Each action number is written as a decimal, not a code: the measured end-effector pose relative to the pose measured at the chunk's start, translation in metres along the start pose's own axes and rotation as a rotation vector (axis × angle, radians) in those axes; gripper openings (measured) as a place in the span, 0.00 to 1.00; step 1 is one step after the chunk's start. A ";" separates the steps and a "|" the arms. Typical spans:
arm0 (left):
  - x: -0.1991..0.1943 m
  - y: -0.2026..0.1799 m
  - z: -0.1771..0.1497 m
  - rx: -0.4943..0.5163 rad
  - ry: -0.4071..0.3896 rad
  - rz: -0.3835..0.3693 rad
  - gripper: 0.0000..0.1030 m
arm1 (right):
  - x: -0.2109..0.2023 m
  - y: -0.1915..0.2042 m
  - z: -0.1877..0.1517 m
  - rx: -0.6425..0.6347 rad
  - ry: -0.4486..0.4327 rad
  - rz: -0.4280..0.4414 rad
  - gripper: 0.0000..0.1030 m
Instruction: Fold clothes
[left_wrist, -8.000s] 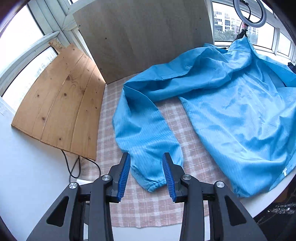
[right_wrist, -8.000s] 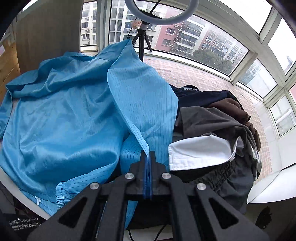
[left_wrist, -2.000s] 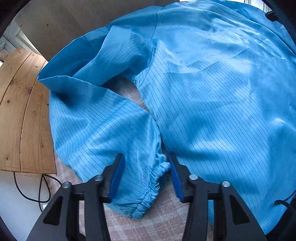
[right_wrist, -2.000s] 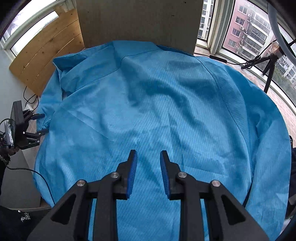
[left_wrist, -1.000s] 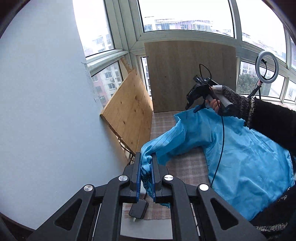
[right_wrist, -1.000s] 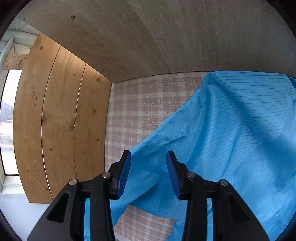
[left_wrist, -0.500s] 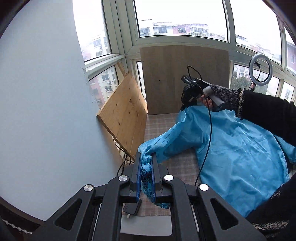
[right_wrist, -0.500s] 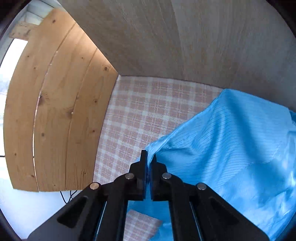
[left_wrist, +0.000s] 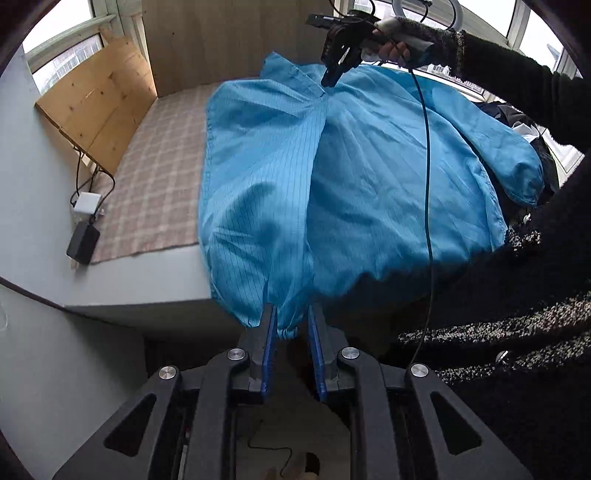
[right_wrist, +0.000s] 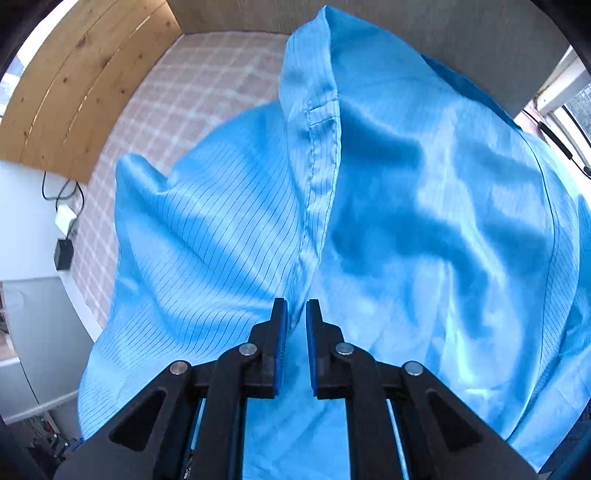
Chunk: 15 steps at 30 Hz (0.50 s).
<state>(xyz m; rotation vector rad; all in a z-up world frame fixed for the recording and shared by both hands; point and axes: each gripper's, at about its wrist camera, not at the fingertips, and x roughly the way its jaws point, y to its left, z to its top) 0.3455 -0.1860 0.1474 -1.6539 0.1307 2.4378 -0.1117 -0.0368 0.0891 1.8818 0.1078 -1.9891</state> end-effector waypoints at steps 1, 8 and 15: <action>0.006 -0.006 -0.008 -0.020 0.017 0.006 0.18 | -0.004 0.001 -0.001 -0.016 -0.022 -0.012 0.10; 0.038 0.004 -0.012 -0.133 -0.010 0.111 0.32 | -0.031 0.007 -0.011 -0.127 -0.173 -0.095 0.37; 0.072 0.049 0.028 -0.268 -0.097 0.166 0.32 | -0.008 0.000 0.027 -0.056 -0.253 -0.083 0.42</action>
